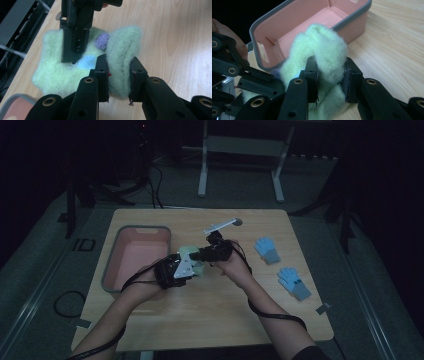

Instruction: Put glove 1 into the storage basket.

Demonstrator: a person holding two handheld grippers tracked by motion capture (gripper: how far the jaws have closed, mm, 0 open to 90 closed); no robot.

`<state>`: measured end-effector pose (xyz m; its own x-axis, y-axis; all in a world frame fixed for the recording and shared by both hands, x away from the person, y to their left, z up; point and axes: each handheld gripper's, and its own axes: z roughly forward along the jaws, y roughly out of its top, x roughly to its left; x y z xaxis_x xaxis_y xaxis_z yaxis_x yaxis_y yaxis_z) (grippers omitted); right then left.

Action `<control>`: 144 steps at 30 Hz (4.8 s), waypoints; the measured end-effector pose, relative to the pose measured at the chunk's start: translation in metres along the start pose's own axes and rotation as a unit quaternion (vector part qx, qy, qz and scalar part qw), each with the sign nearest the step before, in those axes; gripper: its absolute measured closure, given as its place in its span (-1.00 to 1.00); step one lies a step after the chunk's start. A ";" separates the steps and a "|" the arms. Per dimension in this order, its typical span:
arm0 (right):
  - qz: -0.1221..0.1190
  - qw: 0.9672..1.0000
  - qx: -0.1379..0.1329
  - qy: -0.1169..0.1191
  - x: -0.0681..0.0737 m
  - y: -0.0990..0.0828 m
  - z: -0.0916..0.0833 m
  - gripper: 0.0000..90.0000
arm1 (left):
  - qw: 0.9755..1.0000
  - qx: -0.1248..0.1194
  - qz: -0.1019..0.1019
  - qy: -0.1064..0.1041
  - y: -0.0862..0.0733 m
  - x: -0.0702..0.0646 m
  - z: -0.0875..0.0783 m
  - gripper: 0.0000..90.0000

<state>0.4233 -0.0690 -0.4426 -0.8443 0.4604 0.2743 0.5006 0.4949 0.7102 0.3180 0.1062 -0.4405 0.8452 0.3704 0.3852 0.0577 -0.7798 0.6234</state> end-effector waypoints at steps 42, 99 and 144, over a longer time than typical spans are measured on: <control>-0.041 0.999 0.025 0.027 0.060 0.072 0.102 0.56 | 0.998 0.031 -0.051 0.026 -0.098 0.036 -0.054 0.65; -0.038 0.998 0.039 0.034 0.045 0.048 0.083 0.09 | 0.980 0.062 -0.183 -0.038 -0.109 0.057 -0.028 -0.66; -0.051 0.998 0.010 -0.029 -0.016 -0.044 -0.043 0.06 | 0.986 -0.016 -0.145 -0.083 -0.012 -0.014 0.031 -0.94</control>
<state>0.4059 -0.1300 -0.4503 -0.8787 0.4486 0.1634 0.4173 0.5552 0.7195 0.3216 0.0951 -0.4744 0.8714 0.4852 0.0723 0.2950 -0.6360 0.7130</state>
